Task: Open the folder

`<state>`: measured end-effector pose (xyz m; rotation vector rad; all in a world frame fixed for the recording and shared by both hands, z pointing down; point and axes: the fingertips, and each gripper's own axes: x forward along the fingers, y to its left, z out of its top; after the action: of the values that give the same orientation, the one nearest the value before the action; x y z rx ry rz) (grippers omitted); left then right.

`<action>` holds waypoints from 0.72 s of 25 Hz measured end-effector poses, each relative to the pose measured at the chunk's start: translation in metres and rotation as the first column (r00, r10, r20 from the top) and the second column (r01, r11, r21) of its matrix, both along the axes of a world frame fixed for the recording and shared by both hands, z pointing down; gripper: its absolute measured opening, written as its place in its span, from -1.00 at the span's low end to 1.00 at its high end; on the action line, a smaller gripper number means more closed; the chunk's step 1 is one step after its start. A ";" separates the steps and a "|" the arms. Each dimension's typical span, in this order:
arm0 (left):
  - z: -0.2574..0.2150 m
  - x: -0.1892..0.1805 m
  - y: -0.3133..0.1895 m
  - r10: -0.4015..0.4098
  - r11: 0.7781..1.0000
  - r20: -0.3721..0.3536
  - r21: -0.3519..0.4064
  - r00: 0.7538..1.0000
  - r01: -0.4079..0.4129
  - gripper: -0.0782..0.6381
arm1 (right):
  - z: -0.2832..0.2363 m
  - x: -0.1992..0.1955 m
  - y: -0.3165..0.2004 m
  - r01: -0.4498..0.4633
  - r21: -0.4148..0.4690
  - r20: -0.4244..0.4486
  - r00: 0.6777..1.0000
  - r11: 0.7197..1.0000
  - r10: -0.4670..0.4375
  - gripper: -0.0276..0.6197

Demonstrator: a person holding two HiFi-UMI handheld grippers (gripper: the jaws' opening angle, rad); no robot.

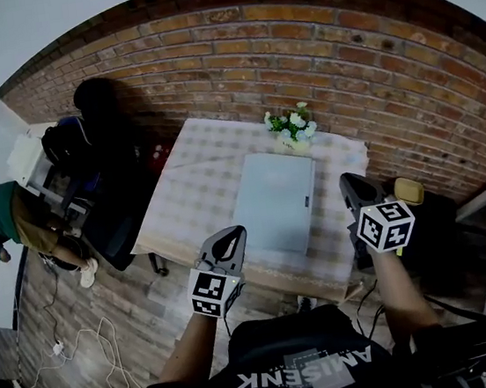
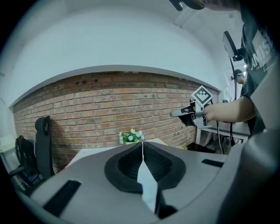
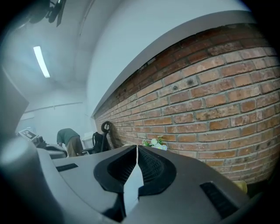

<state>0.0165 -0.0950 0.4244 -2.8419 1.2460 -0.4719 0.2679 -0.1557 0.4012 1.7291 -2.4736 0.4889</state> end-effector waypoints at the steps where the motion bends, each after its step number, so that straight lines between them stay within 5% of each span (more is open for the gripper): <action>1: 0.002 0.003 -0.001 -0.007 1.000 0.003 -0.002 1.000 0.007 -0.74 | 0.003 0.003 -0.004 0.008 -0.005 0.002 1.000 1.000 -0.008 -0.78; 11: 0.037 0.008 -0.008 -0.019 0.996 0.065 -0.081 0.998 0.024 -0.74 | 0.038 0.015 -0.052 0.024 -0.058 0.045 0.999 0.998 -0.022 -0.78; 18: 0.063 -0.004 -0.017 0.004 0.998 0.157 -0.067 0.988 0.006 -0.70 | 0.075 0.010 -0.094 0.019 -0.108 0.032 0.999 0.994 -0.016 -0.78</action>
<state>0.0125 -0.1124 0.4870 -2.7920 1.2261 -0.7359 0.2776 -0.2501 0.4765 1.6703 -2.4310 0.6411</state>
